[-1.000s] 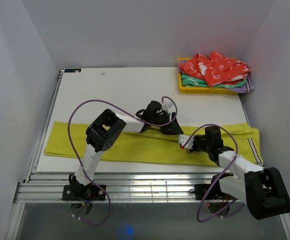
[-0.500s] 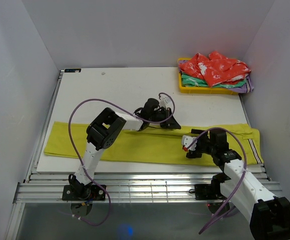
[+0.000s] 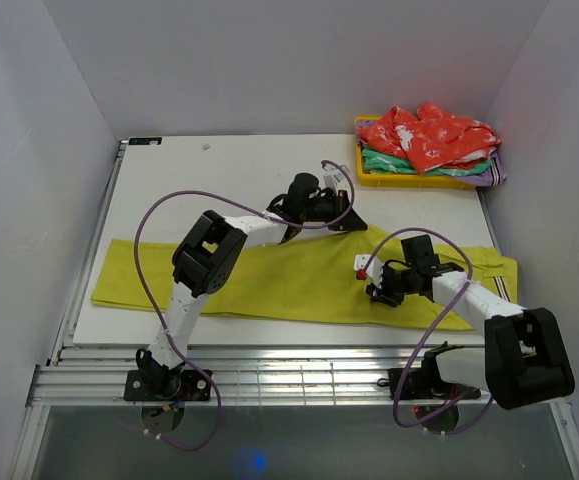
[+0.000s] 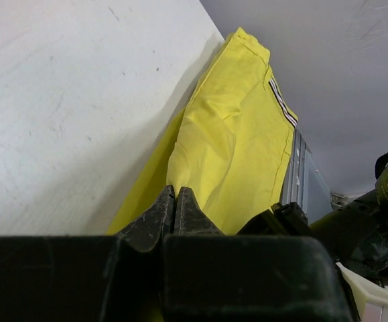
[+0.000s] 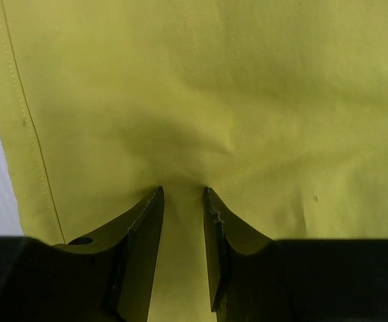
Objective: Fold and stack the trousers
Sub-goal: Fold the trousers
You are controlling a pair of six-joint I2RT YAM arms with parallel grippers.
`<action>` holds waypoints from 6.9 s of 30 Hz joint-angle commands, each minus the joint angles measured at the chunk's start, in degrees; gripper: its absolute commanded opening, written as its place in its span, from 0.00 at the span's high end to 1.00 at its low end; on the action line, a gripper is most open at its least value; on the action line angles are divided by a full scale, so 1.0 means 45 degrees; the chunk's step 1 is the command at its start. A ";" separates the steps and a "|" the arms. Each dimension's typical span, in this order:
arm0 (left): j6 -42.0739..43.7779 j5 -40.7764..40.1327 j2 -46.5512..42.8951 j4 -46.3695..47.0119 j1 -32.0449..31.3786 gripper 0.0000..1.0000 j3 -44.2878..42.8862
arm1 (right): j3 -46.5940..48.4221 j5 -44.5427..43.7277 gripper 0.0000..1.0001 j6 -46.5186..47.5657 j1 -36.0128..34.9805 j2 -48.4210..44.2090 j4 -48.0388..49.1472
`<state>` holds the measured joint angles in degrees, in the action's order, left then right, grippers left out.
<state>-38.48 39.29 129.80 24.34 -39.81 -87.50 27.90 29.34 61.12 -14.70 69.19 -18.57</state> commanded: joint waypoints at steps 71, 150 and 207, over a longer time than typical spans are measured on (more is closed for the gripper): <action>1.4059 -0.4806 -0.8474 -1.5525 1.6482 0.02 0.3920 | 0.8471 -0.1462 0.15 -0.3699 0.7133 0.5444 -0.8414; 1.1726 0.3106 -0.9817 -2.0296 1.2743 1.00 -0.0542 | 1.0754 -0.0192 0.10 -0.2316 1.0174 0.5757 -1.1167; 0.3472 -0.2108 -0.7633 -0.8610 0.1914 0.34 0.6614 | 0.9190 -0.0681 0.10 -0.2391 1.1450 0.7027 -0.9878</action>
<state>-23.03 30.81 96.33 -15.35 -30.85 -57.36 68.71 25.63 49.98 36.88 101.54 -62.76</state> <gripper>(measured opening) 0.603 0.903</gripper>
